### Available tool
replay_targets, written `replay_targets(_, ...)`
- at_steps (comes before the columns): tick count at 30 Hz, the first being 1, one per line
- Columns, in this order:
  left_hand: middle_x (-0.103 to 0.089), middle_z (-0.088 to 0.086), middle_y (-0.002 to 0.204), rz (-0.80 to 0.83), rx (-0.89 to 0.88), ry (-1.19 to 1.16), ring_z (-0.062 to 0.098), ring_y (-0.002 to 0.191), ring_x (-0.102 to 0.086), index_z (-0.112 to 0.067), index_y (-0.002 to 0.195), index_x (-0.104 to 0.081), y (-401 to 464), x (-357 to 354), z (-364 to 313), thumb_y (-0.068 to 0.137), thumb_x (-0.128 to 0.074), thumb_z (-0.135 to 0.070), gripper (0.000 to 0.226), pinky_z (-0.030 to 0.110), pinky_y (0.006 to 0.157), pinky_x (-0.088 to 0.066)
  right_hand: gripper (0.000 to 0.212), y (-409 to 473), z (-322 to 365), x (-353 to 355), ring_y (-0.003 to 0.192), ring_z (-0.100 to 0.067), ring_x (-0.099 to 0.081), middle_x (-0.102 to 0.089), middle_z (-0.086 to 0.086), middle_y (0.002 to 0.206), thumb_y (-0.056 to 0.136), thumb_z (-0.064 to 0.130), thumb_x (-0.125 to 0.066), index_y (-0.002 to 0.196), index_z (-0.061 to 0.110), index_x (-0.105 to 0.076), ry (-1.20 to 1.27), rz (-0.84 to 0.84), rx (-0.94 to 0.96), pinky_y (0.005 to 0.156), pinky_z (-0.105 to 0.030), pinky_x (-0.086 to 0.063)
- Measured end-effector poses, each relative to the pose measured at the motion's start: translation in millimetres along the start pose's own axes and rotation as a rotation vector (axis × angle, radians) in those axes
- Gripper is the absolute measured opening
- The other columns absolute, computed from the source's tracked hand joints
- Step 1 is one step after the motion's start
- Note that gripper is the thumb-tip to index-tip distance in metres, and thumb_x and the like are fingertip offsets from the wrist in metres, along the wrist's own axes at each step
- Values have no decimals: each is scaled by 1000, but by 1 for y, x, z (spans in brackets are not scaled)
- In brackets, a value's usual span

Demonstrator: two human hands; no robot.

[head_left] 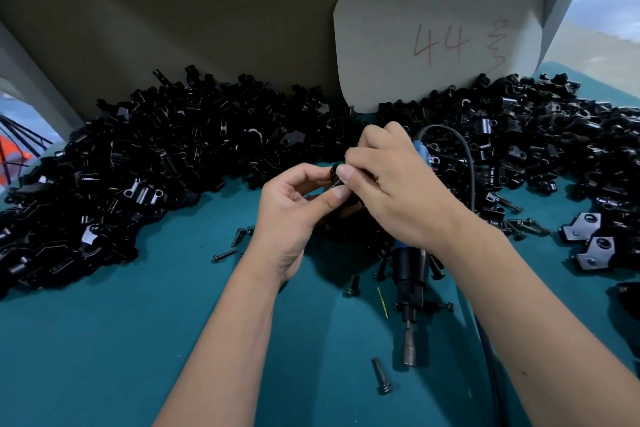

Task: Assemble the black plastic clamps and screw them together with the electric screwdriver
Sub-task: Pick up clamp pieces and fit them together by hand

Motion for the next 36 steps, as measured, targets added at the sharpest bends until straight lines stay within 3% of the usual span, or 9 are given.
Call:
replay_targets(5, -77, 13, 96, 10, -65, 43, 21, 89, -75, -19, 85, -77, 0, -3, -6, 71, -82, -6, 19, 26, 77, -60, 59, 1, 1, 1, 83, -23, -42, -47, 0, 72, 107, 45, -45, 59, 13, -55, -53, -105, -66, 76, -44, -40)
replay_targets(9, -75, 13, 93, -52, 38, -48, 18, 84, -75, -7, 95, -73, 0, -2, 3, 75, -77, -9, 21, 26, 73, -61, 65, -3, 7, 11, 66, -14, -45, -45, 6, 56, 103, 64, -33, 52, 24, -39, -113, -256, -138, 63, -29, -33)
replay_targets(12, -74, 10, 93, -109, 189, -200, 22, 82, -74, -5, 99, -69, 1, 2, 14, 88, -71, -13, 13, 24, 70, -59, 53, -5, -14, 18, 55, -9, -44, -47, 8, 55, 109, 50, -38, 63, 24, -41, 164, -327, -253, 54, -21, -29)
replay_targets(16, -61, 21, 117, -117, 291, -373, 19, 70, -61, -6, 114, -58, -1, -2, 19, 94, -63, -12, 22, 18, 57, -45, 35, -11, -36, 34, 66, -22, -51, -57, 1, 73, 106, 45, -49, 86, 17, -51, -127, -390, -422, 61, -34, -32)
replay_targets(18, -58, 22, 117, -120, 313, -432, 17, 67, -53, -7, 113, -55, -2, -6, 20, 90, -63, -15, 26, 19, 54, -37, 45, -14, -43, 36, 71, -29, -49, -54, -3, 81, 98, 59, -58, 99, 16, -45, -345, -306, -553, 58, -35, -33)
replay_targets(22, -64, 12, 96, -102, 303, -356, 12, 59, -45, -17, 73, -72, 0, -13, 19, 90, -71, -32, 23, 17, 46, -30, 86, -24, -61, 17, 74, -31, -50, -42, -2, 76, 73, 73, -78, 109, 17, -24, -418, 68, -777, 53, -36, -33)
replay_targets(29, -63, 11, 76, -102, 439, -405, 8, 42, -34, -13, 84, -50, -4, -16, 27, 102, -50, -37, 30, 17, 35, -25, 84, -28, -78, 27, 71, -19, -55, -57, -4, 89, 61, 59, -95, 105, 8, -44, -34, 68, -846, 54, -31, -41)
replay_targets(32, -46, 1, 63, -62, 497, -473, 6, 39, -29, -19, 84, -43, -5, -16, 29, 100, -45, -39, 25, 17, 32, -20, 77, -28, -79, 45, 85, -23, -66, -71, -7, 93, 49, 67, -89, 98, 12, -67, 368, -84, -823, 67, -34, -48)
replay_targets(36, -30, -5, 60, -13, 532, -486, 5, 37, -24, -20, 79, -42, -6, -19, 31, 98, -41, -37, 25, 17, 33, -14, 77, -30, -79, 57, 94, -28, -74, -75, -13, 107, 55, 62, -85, 105, 7, -68, 870, -324, -877, 85, -42, -63)
Point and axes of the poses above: each hand's wrist, its own y-axis towards the middle knuckle, its own x-axis out of the back of the hand, z = x × y, the point moved 7 cm from there along y, towards the middle knuckle
